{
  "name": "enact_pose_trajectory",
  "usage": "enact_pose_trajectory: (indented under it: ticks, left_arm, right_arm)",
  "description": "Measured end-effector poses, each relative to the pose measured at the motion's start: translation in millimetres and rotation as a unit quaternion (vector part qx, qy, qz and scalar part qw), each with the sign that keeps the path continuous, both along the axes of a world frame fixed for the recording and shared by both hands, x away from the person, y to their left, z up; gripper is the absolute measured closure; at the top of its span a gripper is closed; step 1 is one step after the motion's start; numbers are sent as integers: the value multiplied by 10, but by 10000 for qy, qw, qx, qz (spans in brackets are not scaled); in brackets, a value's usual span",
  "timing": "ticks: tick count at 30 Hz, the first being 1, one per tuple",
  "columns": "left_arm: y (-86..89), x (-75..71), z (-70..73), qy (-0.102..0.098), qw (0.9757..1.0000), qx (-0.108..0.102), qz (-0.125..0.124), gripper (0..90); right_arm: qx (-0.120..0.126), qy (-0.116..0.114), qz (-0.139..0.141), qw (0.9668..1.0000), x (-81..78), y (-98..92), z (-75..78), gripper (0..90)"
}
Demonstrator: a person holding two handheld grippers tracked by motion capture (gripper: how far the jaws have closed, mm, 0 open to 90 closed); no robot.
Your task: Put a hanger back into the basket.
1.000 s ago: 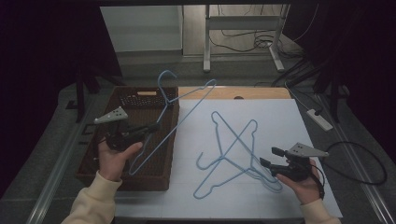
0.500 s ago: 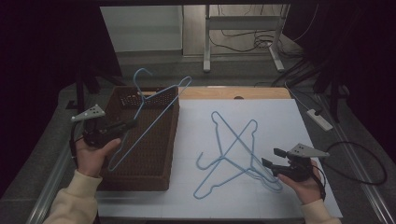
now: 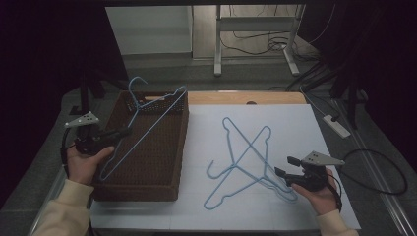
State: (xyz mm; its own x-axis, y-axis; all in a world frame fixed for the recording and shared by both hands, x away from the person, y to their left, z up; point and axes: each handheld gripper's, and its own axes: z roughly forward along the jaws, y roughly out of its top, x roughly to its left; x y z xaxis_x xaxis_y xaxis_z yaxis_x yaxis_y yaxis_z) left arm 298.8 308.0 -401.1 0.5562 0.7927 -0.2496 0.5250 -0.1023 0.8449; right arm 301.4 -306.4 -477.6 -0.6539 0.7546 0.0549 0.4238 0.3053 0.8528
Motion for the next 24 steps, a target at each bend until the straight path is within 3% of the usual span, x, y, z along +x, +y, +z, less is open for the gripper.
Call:
enact_pose_trajectory:
  ticks: [15, 24]
  left_arm:
    - [57, 134, -227, 429, 9986, 292, 36, 875]
    - [37, 276, -344, 772, 9954, 546, 175, 874]
  right_arm:
    - [-49, 69, 13, 10000, 13, 14, -20, 323]
    - [-71, 92, 34, 9999, 21, 21, -31, 322]
